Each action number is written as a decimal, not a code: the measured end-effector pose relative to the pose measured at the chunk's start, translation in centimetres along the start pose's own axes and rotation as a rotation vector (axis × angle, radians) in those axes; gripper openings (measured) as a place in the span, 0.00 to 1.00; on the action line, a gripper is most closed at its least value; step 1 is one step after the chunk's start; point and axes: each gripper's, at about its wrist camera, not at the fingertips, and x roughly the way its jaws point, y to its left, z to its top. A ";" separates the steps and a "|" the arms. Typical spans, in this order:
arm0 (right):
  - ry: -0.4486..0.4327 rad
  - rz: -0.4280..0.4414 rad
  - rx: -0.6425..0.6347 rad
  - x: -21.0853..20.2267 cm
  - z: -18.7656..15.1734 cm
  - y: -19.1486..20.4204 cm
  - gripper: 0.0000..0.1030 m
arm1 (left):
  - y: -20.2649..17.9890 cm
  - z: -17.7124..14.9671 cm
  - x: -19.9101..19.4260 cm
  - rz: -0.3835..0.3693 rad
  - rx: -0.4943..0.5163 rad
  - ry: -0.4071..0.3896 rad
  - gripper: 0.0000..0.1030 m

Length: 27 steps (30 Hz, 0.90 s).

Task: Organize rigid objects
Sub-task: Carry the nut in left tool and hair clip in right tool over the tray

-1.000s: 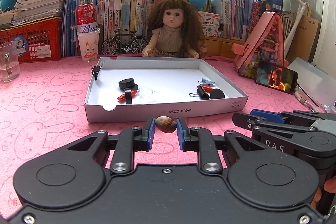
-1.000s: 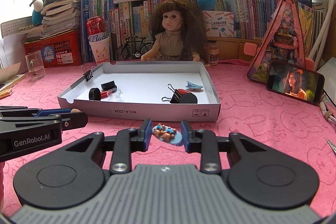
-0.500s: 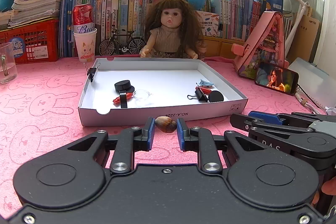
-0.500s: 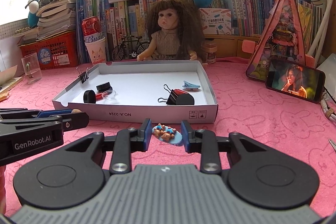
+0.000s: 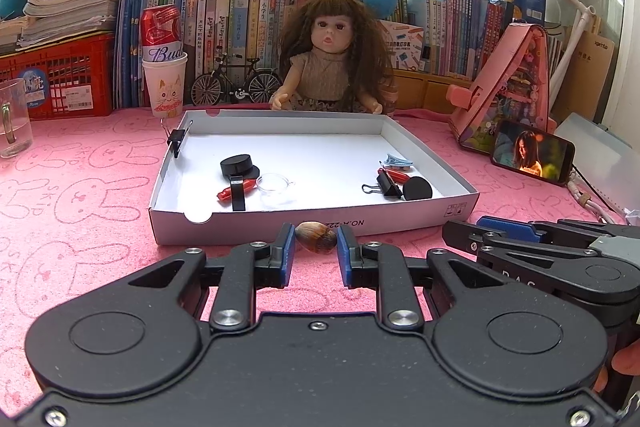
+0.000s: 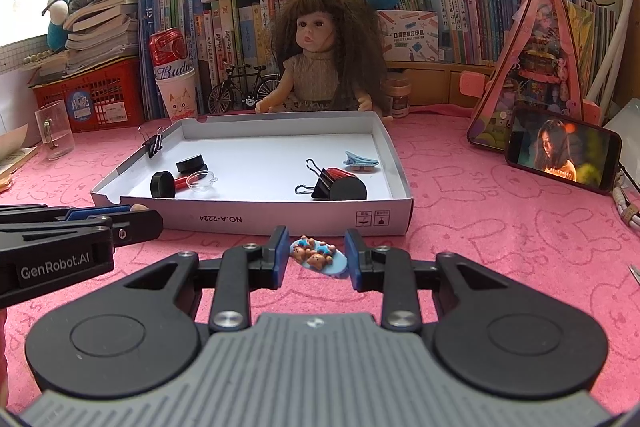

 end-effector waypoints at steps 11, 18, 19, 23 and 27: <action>0.012 0.000 0.014 1.0 0.4 -0.1 0.35 | 0.8 0.9 1.2 0.015 -0.028 0.001 0.20; 0.018 -0.001 0.032 1.9 0.9 -0.3 0.35 | 1.1 1.6 1.9 0.023 -0.043 -0.001 0.20; 0.019 -0.002 0.035 2.0 1.0 -0.4 0.35 | 1.2 1.7 2.1 0.024 -0.047 -0.001 0.20; 0.024 -0.004 0.044 2.6 1.3 -0.7 0.35 | 1.6 2.1 2.7 0.031 -0.057 0.003 0.20; 0.031 -0.003 0.055 3.2 1.6 -0.9 0.35 | 2.0 2.7 3.3 0.039 -0.067 0.004 0.20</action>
